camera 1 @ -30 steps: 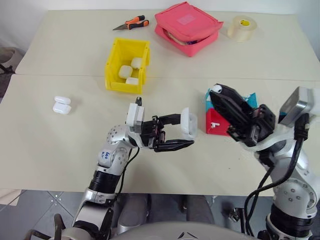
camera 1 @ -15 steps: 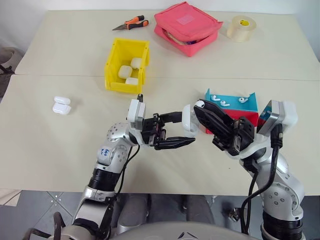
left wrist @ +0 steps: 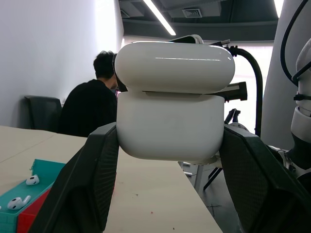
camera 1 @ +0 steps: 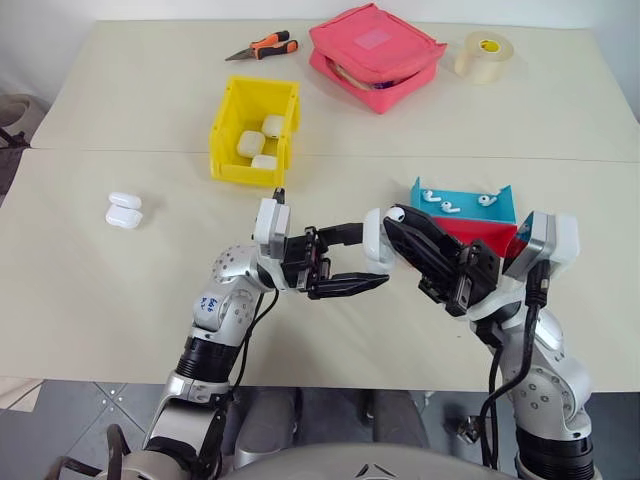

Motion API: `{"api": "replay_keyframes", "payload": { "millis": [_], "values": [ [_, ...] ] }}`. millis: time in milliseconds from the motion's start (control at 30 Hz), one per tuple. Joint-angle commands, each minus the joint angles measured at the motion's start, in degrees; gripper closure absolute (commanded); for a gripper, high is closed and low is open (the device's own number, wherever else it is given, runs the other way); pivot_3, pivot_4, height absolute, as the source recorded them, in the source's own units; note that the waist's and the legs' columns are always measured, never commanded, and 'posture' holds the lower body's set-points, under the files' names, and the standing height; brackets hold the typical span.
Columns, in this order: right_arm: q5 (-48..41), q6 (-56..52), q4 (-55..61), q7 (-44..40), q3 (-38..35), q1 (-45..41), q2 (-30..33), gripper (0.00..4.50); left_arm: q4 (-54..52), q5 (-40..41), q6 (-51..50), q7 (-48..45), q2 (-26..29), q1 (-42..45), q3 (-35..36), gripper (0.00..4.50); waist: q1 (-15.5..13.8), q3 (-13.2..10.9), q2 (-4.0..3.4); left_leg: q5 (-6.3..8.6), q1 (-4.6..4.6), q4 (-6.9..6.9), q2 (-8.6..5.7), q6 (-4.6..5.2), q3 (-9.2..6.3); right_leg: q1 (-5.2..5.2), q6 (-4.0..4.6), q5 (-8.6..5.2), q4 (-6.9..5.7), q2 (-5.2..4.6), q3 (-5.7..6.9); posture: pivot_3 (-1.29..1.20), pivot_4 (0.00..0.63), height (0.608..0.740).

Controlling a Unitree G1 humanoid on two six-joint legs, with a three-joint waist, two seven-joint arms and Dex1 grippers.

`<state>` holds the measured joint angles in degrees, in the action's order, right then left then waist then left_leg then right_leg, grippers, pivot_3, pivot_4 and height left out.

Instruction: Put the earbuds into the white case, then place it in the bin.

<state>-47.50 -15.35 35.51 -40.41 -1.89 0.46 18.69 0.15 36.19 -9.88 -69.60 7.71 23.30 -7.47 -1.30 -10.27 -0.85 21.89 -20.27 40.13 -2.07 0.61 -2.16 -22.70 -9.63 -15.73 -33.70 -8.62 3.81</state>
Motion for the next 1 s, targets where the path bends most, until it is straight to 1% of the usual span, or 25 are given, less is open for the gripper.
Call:
{"api": "replay_keyframes", "payload": {
  "millis": [33,133,200,233,300,367,533,567,667,767,833,900,933,1000],
  "values": [
    [2.7,-1.3,-1.3,-2.4,2.9,1.5,2.5,3.98,-2.6,1.2,1.4,0.0,-1.4,1.3,0.3,1.73,0.0,0.0,0.00,0.00,0.00,0.00,0.00,0.00,0.00,0.00,0.00,0.00,0.00,0.00,0.00,0.00,0.150,0.740],
    [2.5,-2.4,-1.6,-2.2,2.9,1.4,3.9,3.98,-2.4,1.0,1.6,0.0,-1.6,1.4,0.4,1.73,0.0,0.0,0.00,0.00,0.00,0.00,0.01,0.00,0.01,0.00,0.00,0.00,0.01,0.00,0.00,0.00,0.150,0.740],
    [1.0,-3.2,-1.4,-2.9,2.8,0.5,4.9,3.27,-2.3,0.8,1.8,0.0,-1.8,1.4,0.5,1.73,0.0,0.0,0.00,0.00,0.00,-0.01,0.00,0.00,0.01,0.00,0.00,0.00,0.01,0.00,0.00,0.00,0.150,0.740],
    [0.6,-3.3,-1.3,-3.2,2.7,0.1,5.3,3.03,-2.3,0.8,1.9,0.0,-1.9,1.4,0.5,1.73,0.0,0.0,0.00,0.00,0.00,0.00,0.00,0.00,0.01,0.00,0.00,0.00,0.01,0.00,0.00,0.00,0.150,0.740],
    [-0.1,-3.4,-1.3,-3.7,2.4,-0.4,6.0,2.32,-2.1,0.6,2.2,-0.1,-2.1,1.5,0.4,1.73,0.0,0.0,0.00,0.00,0.00,-0.01,0.01,0.00,0.00,0.00,0.00,0.00,0.01,0.00,0.00,0.00,0.150,0.740],
    [-0.6,-3.5,-1.2,-4.1,2.0,-1.2,6.8,1.72,-1.9,0.5,2.4,-0.1,-2.3,1.6,0.5,1.73,0.0,0.0,0.00,0.00,0.00,-0.01,0.01,0.00,0.00,0.00,0.00,0.00,0.02,0.00,0.00,0.00,0.150,0.740],
    [-1.8,-3.7,-0.7,-4.8,-0.7,-2.4,8.9,0.15,-1.2,0.1,3.1,-0.3,-2.6,1.7,0.7,1.73,-0.1,0.0,0.01,0.00,-0.01,0.00,0.00,0.00,0.00,0.02,0.00,0.00,0.04,-0.01,0.00,0.00,0.150,0.740],
    [-1.9,-3.8,-0.4,-5.0,-1.8,-2.3,9.8,0.05,-1.0,-0.1,3.4,-0.3,-2.5,1.6,0.9,1.73,-0.1,0.0,0.01,0.00,-0.01,0.00,0.00,0.00,0.00,0.02,0.00,0.00,0.03,-0.01,0.01,0.00,0.150,0.740],
    [-3.0,-4.0,0.3,-6.3,-7.8,0.0,14.0,0.05,0.1,-0.8,4.4,-0.4,-1.7,1.1,1.6,1.73,-0.2,0.0,0.01,0.00,-0.02,-0.01,0.00,0.00,0.01,0.02,0.00,0.00,0.06,-0.01,0.01,0.00,0.150,0.740],
    [-3.4,-3.6,-0.3,-8.1,-12.3,2.8,16.9,0.05,1.1,-1.3,5.3,-0.9,-0.6,0.6,2.0,1.73,-0.2,0.0,0.04,0.00,-0.03,-0.02,0.01,0.00,0.01,0.03,0.00,0.00,0.08,-0.01,0.03,0.00,0.150,0.740],
    [-0.6,-1.7,-2.2,-11.9,-18.7,7.6,20.3,0.05,2.4,-2.0,6.7,-1.8,1.0,-0.1,3.1,1.73,-0.3,0.0,0.03,0.00,-0.02,-0.02,0.00,0.01,0.02,0.03,0.00,0.00,0.07,-0.01,0.02,0.00,0.150,0.740],
    [1.8,0.3,-4.7,-15.1,-23.4,11.2,22.5,0.05,3.5,-2.6,8.2,-2.1,1.9,-0.4,3.5,1.73,-0.4,0.0,0.05,0.01,-0.03,-0.02,-0.04,0.04,0.22,0.07,0.00,0.00,0.09,-0.03,0.04,0.00,0.150,0.740],
    [2.4,1.2,-6.5,-16.4,-25.7,12.8,23.2,0.05,3.9,-3.0,8.8,-2.1,2.4,-0.4,3.6,1.73,-0.3,0.0,0.09,0.02,-0.02,-0.03,-0.02,0.06,0.48,0.08,0.00,0.00,0.10,-0.02,0.04,0.00,0.150,0.740],
    [6.4,4.4,-10.2,-19.9,-28.7,16.2,25.2,0.05,4.8,-4.2,10.7,-3.0,3.6,-0.6,3.6,1.73,-0.3,0.0,0.09,0.02,0.00,-0.02,-0.01,0.07,0.57,0.10,-0.01,0.00,0.11,-0.02,0.03,0.00,0.150,0.740]
  ]
}}
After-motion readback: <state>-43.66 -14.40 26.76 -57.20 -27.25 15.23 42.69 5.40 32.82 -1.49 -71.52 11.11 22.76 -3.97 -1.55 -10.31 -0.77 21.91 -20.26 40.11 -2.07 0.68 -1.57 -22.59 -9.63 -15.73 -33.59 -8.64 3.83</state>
